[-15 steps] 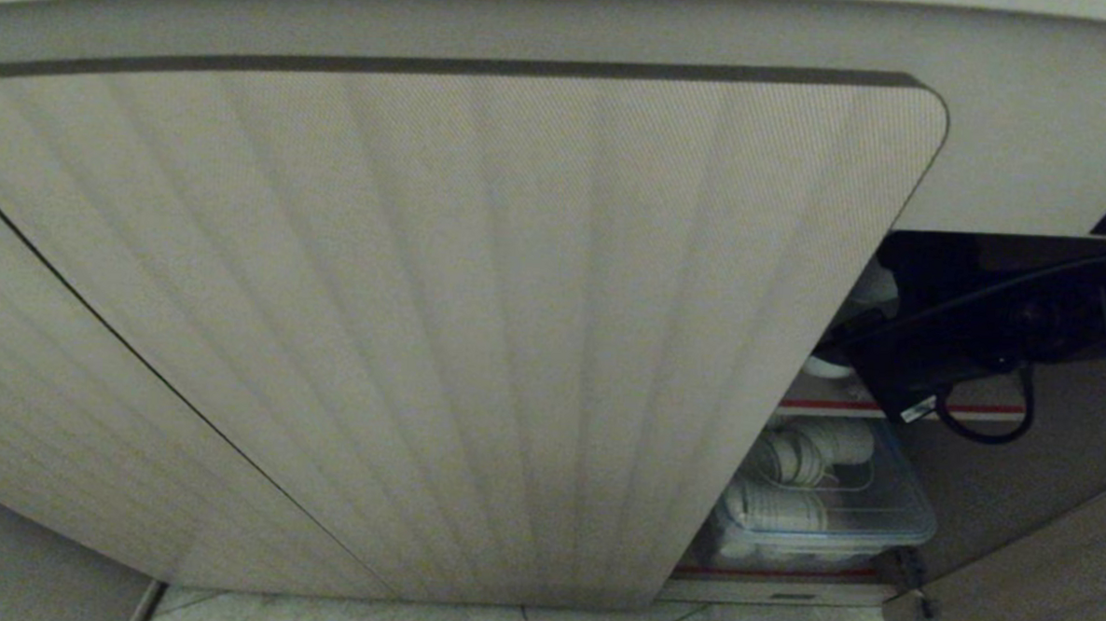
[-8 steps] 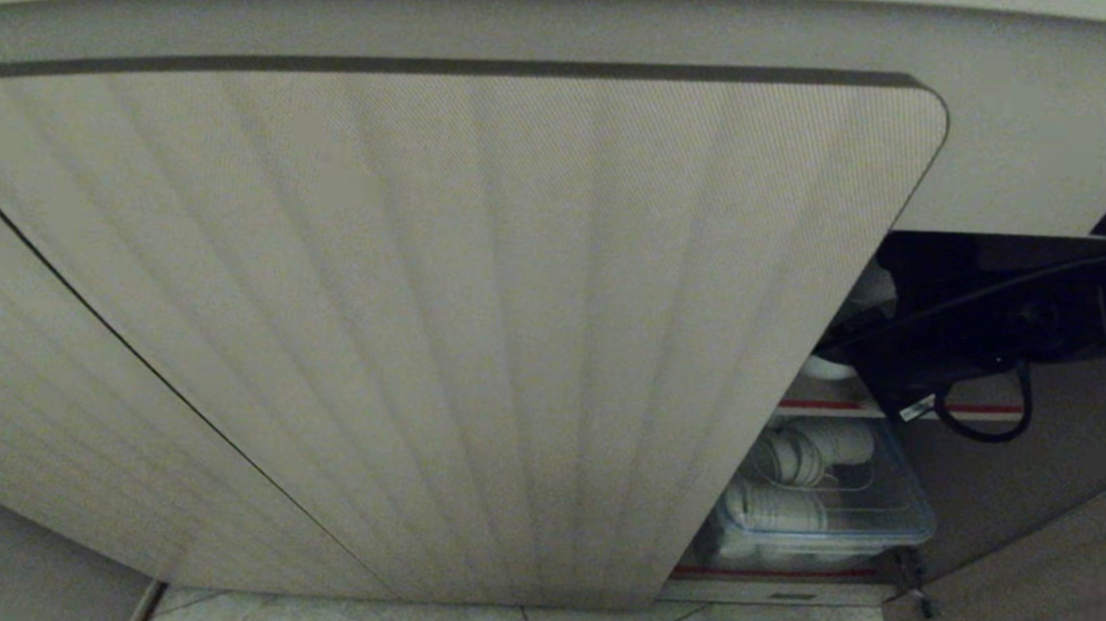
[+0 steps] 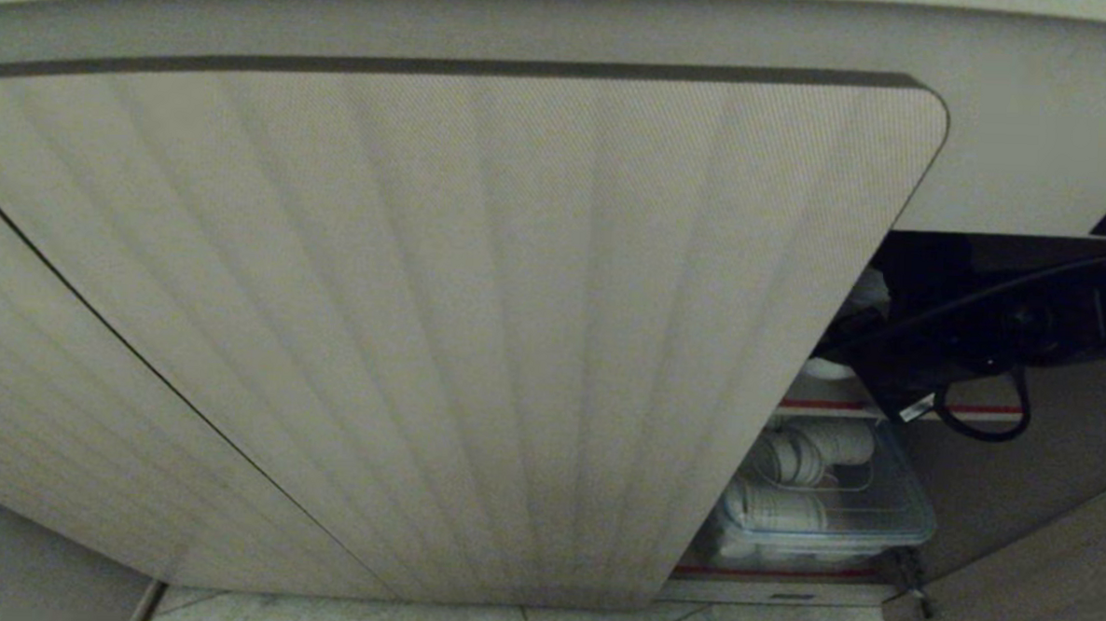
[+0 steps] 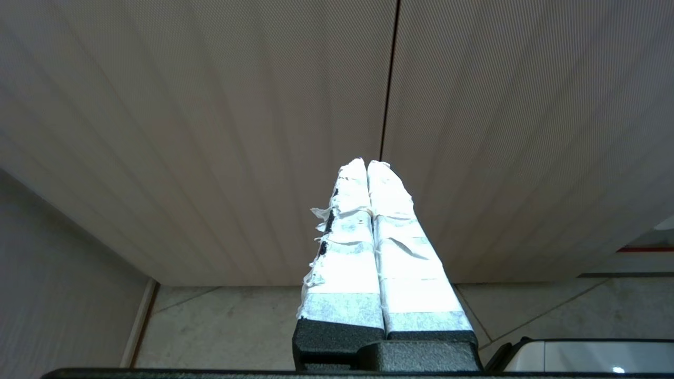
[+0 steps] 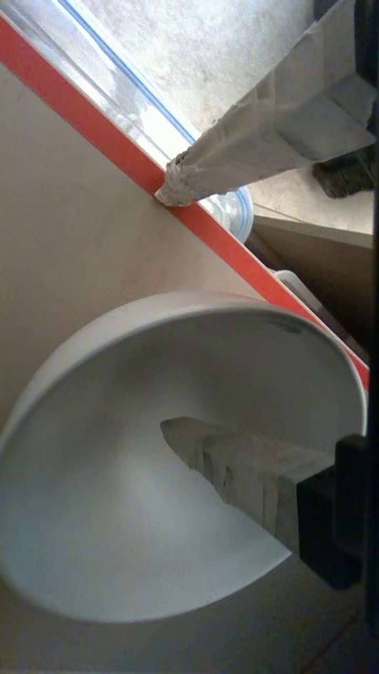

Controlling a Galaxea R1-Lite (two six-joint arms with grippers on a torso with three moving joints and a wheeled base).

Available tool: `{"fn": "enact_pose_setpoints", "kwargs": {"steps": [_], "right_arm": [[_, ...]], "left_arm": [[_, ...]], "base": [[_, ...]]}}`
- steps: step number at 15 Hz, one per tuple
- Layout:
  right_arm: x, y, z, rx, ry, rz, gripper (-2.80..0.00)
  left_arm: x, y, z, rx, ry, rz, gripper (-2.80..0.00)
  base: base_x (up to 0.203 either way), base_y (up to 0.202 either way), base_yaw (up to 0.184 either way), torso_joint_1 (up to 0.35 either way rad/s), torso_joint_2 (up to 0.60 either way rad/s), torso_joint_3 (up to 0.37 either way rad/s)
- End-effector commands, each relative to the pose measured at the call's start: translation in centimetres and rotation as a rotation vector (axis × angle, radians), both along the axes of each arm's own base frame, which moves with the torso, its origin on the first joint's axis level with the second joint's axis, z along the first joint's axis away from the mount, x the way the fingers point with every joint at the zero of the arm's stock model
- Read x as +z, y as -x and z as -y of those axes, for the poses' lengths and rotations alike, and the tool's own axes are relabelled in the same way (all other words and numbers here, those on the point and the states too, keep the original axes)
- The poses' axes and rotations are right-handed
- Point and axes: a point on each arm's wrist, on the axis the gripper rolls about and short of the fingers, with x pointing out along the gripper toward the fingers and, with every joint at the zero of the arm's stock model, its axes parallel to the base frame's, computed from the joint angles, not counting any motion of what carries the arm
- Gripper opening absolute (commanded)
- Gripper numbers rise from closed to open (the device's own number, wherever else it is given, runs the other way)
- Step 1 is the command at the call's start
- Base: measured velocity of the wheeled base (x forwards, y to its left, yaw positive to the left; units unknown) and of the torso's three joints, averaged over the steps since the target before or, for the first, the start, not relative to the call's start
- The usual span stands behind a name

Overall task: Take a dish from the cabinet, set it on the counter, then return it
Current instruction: Put it back into the cabinet

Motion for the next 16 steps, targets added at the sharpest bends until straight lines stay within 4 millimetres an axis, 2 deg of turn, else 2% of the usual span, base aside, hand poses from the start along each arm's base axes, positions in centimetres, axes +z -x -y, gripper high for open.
{"fn": "enact_pose_setpoints", "kwargs": {"steps": [1,6,9,16], "right_arm": [[0.06,0.09,-0.16,-0.002,-0.001,0.002,0.0],[0.12,0.23,-0.38,-0.002,0.01,0.004,0.0],[-0.01,0.28,-0.38,-0.003,0.077,0.005,0.0],[0.08,0.24,-0.28,0.034,0.147,0.109,0.0]], "left_arm": [[0.0,0.0,0.0,0.0,0.0,0.001,-2.8],[0.0,0.0,0.0,0.0,0.0,0.001,-2.8],[0.0,0.0,0.0,0.0,0.0,0.001,-2.8],[0.0,0.0,0.0,0.0,0.0,0.001,-2.8]], "base": [[0.0,0.0,0.0,0.0,0.0,0.0],[0.0,0.0,0.0,0.0,0.0,0.0],[0.0,0.0,0.0,0.0,0.0,0.0],[0.0,0.0,0.0,0.0,0.0,0.0]]}}
